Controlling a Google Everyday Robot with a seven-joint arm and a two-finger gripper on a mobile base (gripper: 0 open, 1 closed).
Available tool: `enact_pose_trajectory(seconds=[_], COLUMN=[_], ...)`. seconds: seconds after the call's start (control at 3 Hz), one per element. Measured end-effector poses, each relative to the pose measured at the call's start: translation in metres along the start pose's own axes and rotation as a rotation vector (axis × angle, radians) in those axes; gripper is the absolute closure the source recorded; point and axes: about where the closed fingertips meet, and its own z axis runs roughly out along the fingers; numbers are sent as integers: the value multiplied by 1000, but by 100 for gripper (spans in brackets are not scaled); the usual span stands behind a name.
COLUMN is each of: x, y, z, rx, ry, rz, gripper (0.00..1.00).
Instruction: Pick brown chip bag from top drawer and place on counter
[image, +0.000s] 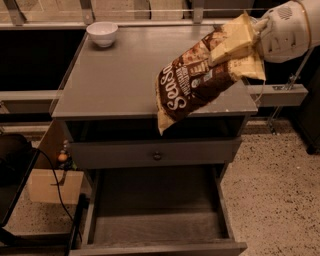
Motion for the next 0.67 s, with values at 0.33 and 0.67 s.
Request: enact_pose_trajectory(seconds=[0.33, 0.67], x=[12, 27], y=[5, 12], z=[9, 17], rx=[5, 6], ry=[17, 26], rz=[-11, -11], gripper=[100, 100])
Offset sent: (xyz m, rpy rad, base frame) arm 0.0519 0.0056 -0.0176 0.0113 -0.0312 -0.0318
